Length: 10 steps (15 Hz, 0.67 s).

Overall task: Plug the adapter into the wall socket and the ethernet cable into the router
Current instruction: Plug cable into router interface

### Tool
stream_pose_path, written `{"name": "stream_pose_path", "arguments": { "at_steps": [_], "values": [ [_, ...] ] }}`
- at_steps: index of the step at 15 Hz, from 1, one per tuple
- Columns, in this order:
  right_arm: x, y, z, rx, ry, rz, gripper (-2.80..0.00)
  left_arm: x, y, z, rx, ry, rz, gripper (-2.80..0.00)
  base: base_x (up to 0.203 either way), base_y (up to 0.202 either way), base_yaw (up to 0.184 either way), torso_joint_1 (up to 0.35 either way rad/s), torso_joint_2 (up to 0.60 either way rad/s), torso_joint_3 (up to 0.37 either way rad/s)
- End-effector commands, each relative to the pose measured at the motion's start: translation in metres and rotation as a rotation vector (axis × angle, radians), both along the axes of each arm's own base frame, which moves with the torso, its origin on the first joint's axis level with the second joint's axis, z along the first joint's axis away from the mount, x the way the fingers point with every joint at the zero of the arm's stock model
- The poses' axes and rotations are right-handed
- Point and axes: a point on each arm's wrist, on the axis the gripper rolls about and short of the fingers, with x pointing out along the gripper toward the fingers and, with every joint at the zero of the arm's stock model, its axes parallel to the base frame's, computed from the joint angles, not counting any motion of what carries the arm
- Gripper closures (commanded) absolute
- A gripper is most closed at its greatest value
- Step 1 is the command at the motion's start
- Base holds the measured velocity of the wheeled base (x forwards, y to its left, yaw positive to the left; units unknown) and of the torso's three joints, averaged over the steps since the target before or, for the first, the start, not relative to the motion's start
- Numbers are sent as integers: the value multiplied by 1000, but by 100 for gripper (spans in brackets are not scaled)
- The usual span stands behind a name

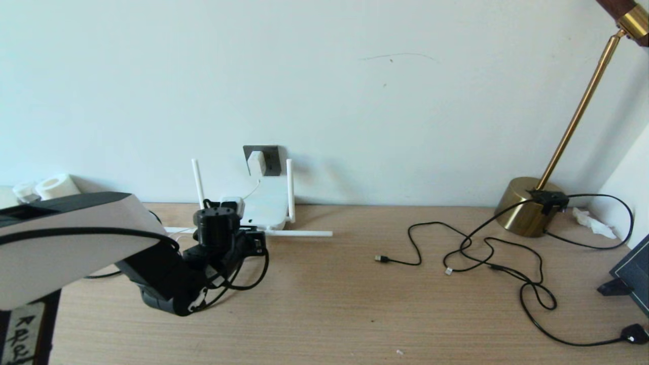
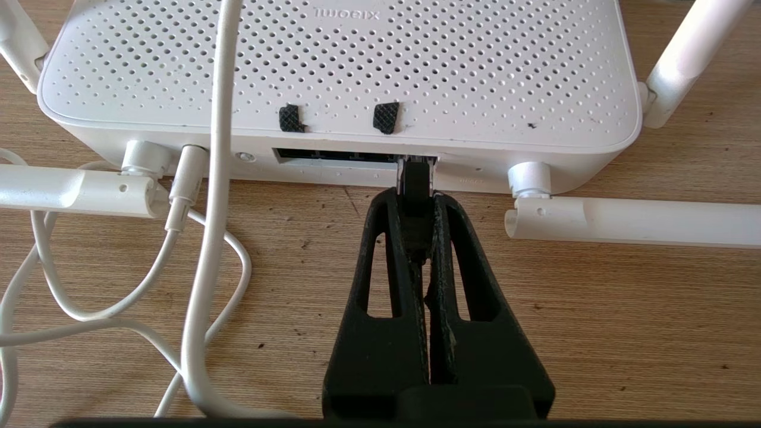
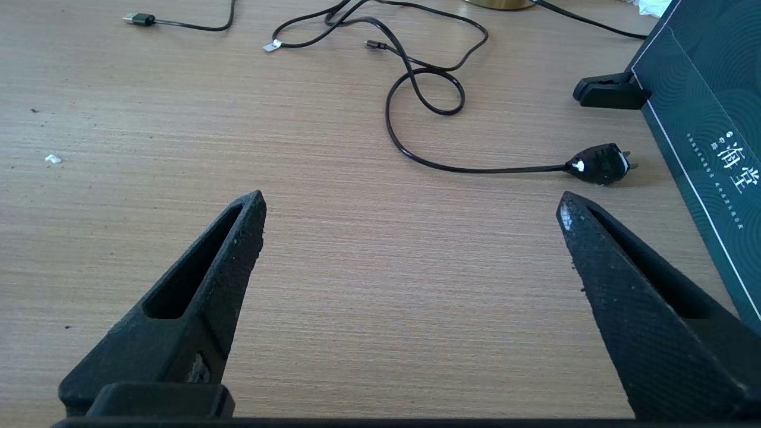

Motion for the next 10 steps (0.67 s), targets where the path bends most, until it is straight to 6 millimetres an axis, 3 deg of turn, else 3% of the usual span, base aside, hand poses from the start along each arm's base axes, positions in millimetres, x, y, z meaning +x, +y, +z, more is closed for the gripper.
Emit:
{"name": "stream_pose_path", "arguments": {
  "at_steps": [1, 10],
  "values": [
    [0, 0, 0, -1, 3, 1, -280, 0, 0, -1, -1, 2, 2, 0, 0, 0, 0, 0, 0, 0],
    [0, 0, 0, -1, 4, 1, -280, -4, 1, 0, 0, 0, 1, 0, 0, 0, 0, 0, 0, 0]
  ]
}}
